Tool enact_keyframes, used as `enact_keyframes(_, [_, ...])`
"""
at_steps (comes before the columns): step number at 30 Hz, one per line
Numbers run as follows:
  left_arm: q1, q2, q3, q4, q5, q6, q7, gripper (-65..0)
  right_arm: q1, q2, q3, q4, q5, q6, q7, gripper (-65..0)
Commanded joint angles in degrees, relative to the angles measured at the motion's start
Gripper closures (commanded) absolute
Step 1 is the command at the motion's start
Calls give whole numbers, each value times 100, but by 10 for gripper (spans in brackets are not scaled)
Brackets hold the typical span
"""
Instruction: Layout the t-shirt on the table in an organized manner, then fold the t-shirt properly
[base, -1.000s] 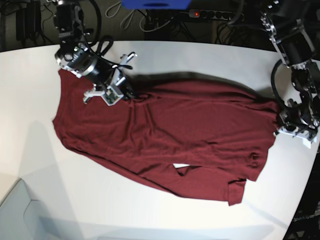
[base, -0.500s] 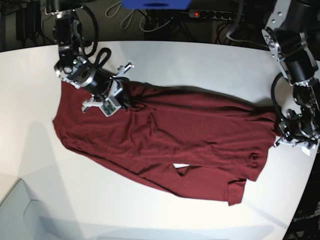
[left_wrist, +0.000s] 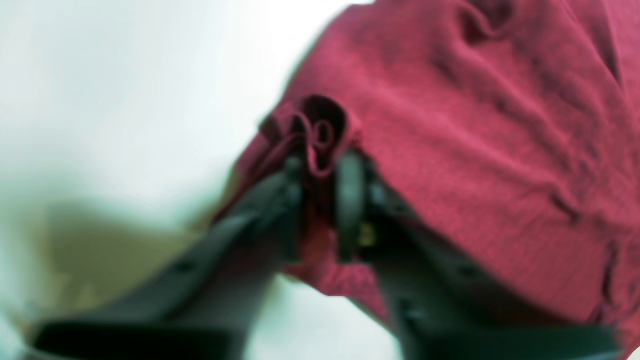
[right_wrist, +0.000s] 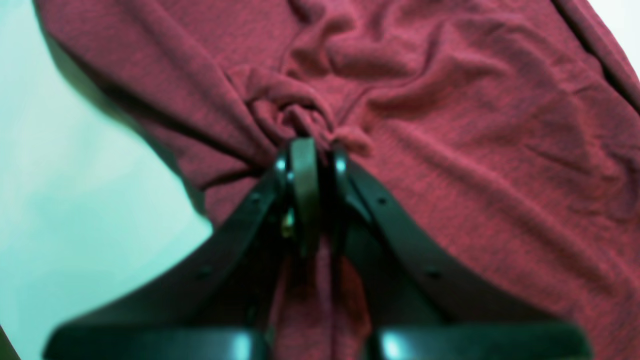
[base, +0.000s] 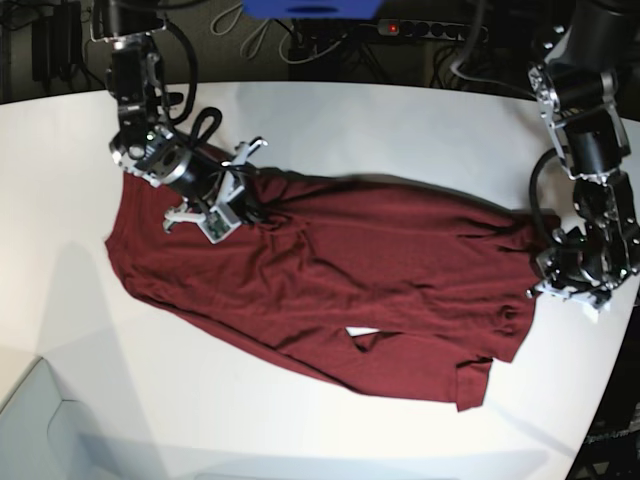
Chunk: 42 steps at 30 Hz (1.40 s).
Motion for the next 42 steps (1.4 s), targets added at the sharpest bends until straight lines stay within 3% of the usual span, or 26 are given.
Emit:
enact_keyframes(1, [-203,-120,-3,132,-47,10,-25,-223,62,21,8,108,104,17,146,-33])
enact_keyframes(4, [-203,-120,-21,149,-108,10,-25,-332,62,21,17,152,104,17,146,-126])
enact_keyframes(9, [-186,-120,-30,369,-108,-25,98,-405,36,30,79,152,104,17,155,-219])
enact_keyframes(12, [-107,-120,-153,923,-108,-25,388,-407,18,-6,413,161,113,17,190,-237])
enact_keyframes(18, [298,-67,-1216,2154,-108,-34,1215,-404,9,-6,738,249,139,17,190,-236])
enact_keyframes(24, [1300,109,-1383,2883,-64,-8,1303,-402,-114,-6,808,319,139,17,190,-234])
enact_keyframes(27, [1616,258,-1366,2883,-47,-8,1039,-351,-123,-14,791,310,139,17,164,-234])
enact_keyframes(31, [1906,337,-1366,2848,-47,-8,582,-229,-175,-14,791,310,139,17,181,-234])
enact_keyframes(38, [1854,451,-1366,2356,-47,1,459,0,-219,-14,782,310,139,17,199,-234])
enact_keyframes(42, [1564,460,-1357,1890,-47,1,450,-5,-219,-14,782,310,139,17,199,-234])
